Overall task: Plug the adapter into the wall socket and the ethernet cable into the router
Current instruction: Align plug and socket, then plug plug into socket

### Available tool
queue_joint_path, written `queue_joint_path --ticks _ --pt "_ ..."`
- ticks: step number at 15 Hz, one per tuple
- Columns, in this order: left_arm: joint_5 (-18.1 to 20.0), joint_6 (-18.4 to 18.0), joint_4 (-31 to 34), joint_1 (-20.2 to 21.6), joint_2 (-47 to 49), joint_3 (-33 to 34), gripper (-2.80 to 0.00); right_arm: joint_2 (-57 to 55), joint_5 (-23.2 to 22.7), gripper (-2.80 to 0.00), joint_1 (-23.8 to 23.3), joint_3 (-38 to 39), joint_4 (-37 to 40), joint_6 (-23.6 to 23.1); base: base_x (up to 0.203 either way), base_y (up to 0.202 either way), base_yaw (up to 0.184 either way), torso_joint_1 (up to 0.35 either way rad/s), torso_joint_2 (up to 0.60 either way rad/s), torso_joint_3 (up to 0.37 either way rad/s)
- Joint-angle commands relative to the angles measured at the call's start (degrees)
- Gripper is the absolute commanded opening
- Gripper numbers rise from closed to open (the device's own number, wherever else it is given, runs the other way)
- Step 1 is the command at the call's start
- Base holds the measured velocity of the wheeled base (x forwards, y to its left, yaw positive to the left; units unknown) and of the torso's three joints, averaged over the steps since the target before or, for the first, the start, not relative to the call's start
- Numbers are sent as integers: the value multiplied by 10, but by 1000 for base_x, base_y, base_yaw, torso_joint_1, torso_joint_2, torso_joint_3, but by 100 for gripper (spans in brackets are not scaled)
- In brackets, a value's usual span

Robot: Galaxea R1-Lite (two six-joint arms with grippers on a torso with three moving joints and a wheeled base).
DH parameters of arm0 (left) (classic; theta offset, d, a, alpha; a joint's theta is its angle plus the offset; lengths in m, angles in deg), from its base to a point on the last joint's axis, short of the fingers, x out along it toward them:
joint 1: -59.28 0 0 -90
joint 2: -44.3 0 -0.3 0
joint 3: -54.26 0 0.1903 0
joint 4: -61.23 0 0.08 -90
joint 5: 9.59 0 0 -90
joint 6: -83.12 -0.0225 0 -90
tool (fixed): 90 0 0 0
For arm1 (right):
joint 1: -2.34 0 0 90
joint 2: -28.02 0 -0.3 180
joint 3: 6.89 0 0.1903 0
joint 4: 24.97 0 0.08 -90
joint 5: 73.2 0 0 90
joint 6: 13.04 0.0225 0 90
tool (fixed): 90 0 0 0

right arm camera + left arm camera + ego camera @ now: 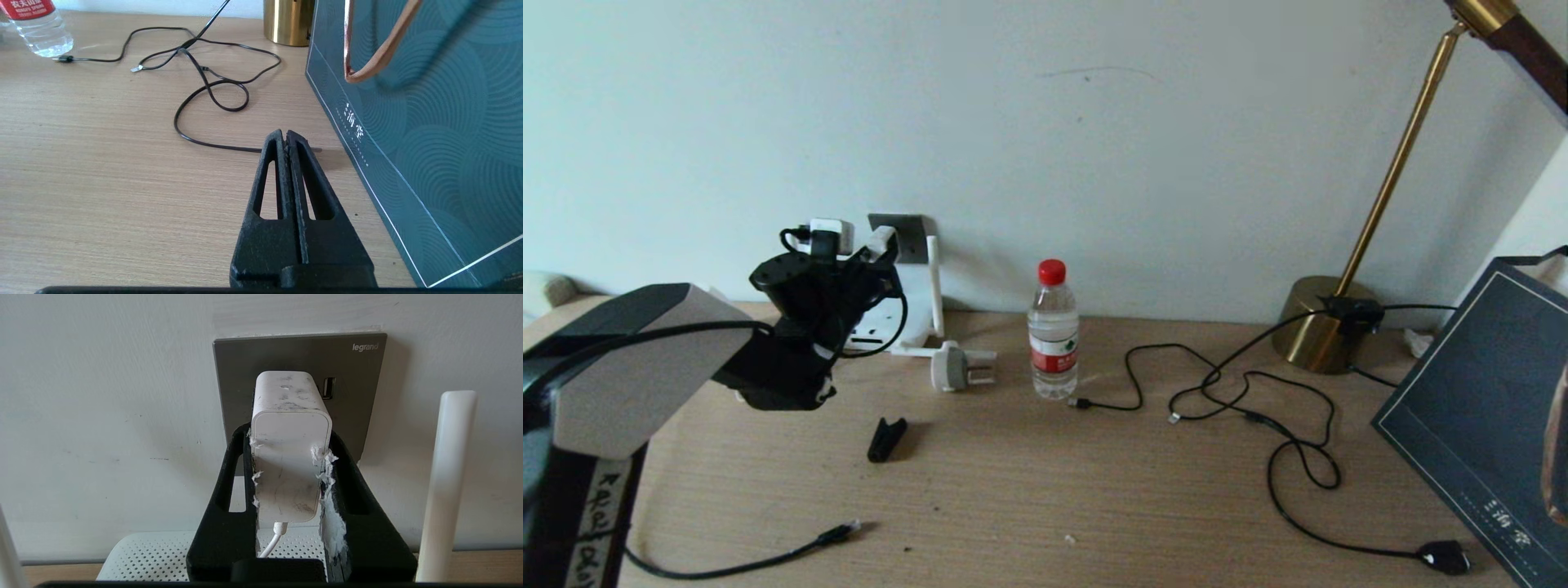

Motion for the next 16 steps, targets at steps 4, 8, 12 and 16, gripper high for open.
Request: queue_joint_path --ticks 4,8,12,16 --pt "0 0 4 1 1 -6 -280 0 0 -280 0 0 0 0 0 0 0 0 0 0" --pt "0 0 8 3 6 -17 -280 0 0 -280 0 0 0 0 0 0 0 0 0 0" --pt "0 1 25 3 12 -32 -280 0 0 -280 0 0 0 0 0 0 0 0 0 0" --pt "0 1 34 4 16 -41 -280 0 0 -280 0 0 0 0 0 0 0 0 0 0"
